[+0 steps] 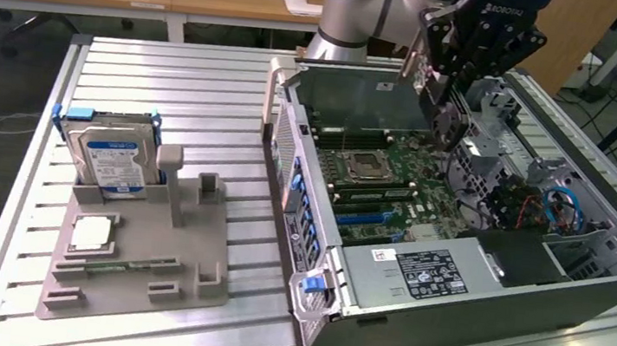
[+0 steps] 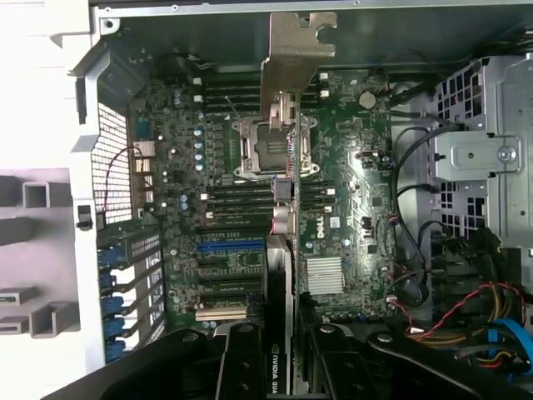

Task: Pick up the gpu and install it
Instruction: 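Pick up the gpu and move the gpu toward the slot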

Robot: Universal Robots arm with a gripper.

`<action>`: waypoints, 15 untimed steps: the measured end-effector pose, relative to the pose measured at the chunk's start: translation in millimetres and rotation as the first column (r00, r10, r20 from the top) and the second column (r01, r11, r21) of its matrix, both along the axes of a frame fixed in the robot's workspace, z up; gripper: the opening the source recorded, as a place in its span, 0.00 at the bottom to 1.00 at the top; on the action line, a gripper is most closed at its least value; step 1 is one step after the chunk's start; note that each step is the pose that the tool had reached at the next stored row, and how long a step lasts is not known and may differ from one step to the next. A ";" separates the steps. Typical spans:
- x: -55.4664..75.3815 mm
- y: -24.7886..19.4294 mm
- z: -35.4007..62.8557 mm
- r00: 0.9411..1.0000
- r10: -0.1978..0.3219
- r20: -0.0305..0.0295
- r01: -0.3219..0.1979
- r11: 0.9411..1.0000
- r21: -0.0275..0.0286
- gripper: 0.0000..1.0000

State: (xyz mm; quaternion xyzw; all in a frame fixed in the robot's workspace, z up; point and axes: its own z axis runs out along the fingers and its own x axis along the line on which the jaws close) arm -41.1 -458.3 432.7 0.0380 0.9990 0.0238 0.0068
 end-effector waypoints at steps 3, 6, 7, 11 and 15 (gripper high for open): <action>3.8 0.0 0.0 1.000 0.000 0.000 0.000 1.000 0.000 0.26; 7.6 0.0 0.0 1.000 0.000 0.000 0.000 1.000 0.000 0.26; 8.9 0.0 0.0 1.000 0.000 0.000 0.000 1.000 0.000 0.26; 14.0 0.0 0.0 1.000 0.000 0.000 0.000 1.000 0.000 0.26; 19.5 0.0 0.0 1.000 0.000 0.000 0.000 1.000 0.000 0.26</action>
